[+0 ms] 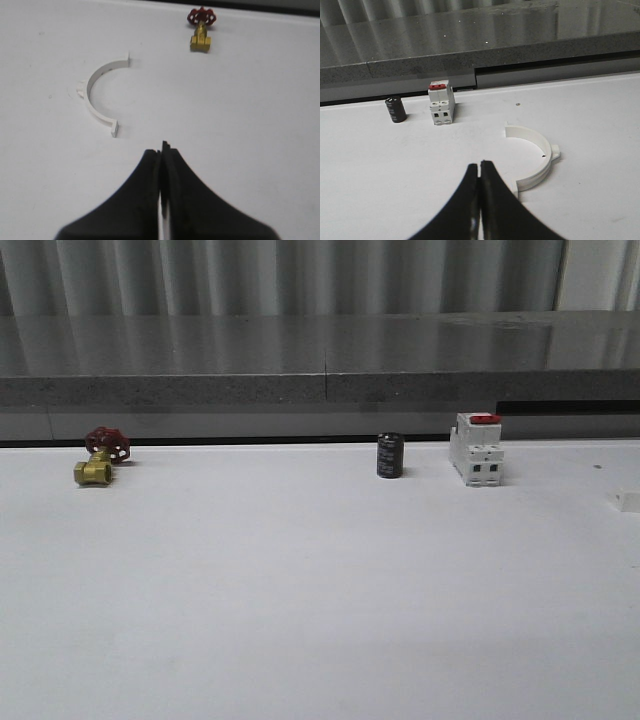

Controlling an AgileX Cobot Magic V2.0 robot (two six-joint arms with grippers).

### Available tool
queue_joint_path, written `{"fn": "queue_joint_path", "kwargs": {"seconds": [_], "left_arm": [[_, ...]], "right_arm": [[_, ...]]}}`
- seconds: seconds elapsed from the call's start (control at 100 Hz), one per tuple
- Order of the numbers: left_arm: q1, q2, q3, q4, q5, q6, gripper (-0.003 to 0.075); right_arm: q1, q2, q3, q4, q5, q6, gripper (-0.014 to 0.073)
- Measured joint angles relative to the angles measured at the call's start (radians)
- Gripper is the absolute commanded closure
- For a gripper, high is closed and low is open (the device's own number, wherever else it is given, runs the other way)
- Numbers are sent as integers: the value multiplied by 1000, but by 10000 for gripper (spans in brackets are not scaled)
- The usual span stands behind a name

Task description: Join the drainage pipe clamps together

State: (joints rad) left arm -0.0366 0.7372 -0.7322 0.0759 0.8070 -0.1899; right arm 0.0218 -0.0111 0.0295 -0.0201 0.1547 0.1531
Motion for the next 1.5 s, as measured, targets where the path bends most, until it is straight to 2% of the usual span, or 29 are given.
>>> {"fn": "queue_joint_path", "kwargs": {"seconds": [0.11,0.18,0.25,0.35,0.43,0.68,0.88,1.14,1.29,1.5], "left_arm": [[0,59,0,17,1,4,722],[0,84,0,19,1,4,645],[0,103,0,21,1,4,503],[0,117,0,21,1,4,238],[0,119,0,21,-2,4,117],[0,150,-10,21,-40,4,105],[56,353,-140,6,19,11,105],[183,676,-369,-135,76,219,105],[244,839,-475,-151,88,319,105],[304,1015,-581,-145,88,365,105]], "right_arm": [[0,0,0,0,0,0,661],[0,0,0,0,0,0,661],[0,0,0,0,0,0,661],[0,0,0,0,0,0,661],[0,0,0,0,0,0,661],[0,0,0,0,0,0,661],[0,0,0,0,0,0,661],[0,0,0,0,0,0,661],[0,0,0,0,0,0,661],[0,0,0,0,0,0,661]]}}
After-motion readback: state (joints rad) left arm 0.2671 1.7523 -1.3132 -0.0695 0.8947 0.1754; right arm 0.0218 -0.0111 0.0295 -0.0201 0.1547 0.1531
